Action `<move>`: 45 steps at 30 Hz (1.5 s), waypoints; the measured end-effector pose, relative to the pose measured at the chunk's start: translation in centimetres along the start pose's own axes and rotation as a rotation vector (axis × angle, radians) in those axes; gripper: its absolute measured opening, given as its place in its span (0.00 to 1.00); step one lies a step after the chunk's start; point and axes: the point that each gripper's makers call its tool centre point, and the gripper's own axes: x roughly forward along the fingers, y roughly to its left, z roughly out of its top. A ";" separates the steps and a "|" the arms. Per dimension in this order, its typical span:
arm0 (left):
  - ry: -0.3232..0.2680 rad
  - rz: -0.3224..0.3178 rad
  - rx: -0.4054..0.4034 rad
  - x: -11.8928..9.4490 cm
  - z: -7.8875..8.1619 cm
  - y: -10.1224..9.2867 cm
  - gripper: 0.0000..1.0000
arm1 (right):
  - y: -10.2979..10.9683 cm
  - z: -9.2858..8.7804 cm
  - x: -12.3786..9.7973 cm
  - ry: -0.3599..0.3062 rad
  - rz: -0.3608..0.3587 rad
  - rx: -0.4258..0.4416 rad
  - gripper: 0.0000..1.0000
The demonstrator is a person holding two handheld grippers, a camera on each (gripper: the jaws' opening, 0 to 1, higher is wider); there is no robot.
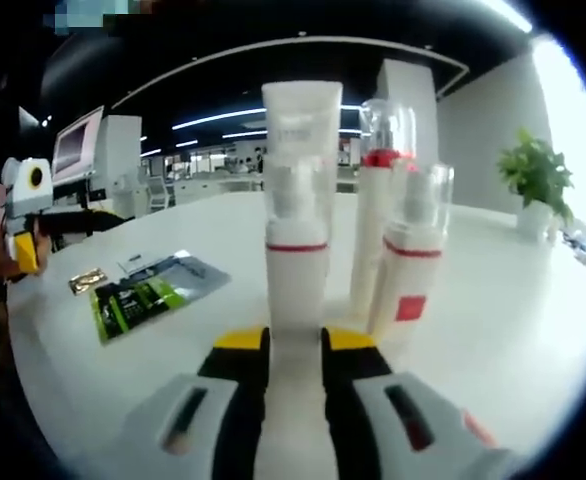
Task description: Arrange the skincare products in the storage area until every visible bottle or jar stands upright without overlapping.
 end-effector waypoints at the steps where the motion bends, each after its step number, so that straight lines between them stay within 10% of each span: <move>1: 0.001 -0.002 0.003 0.0 0.0 -0.1 0.93 | 0.0 0.0 -0.1 0.000 0.000 0.001 0.21; 45: 0.000 0.018 0.034 -2.2 0.3 -1.9 0.92 | 0.1 0.5 0.3 -0.001 -0.019 0.015 0.24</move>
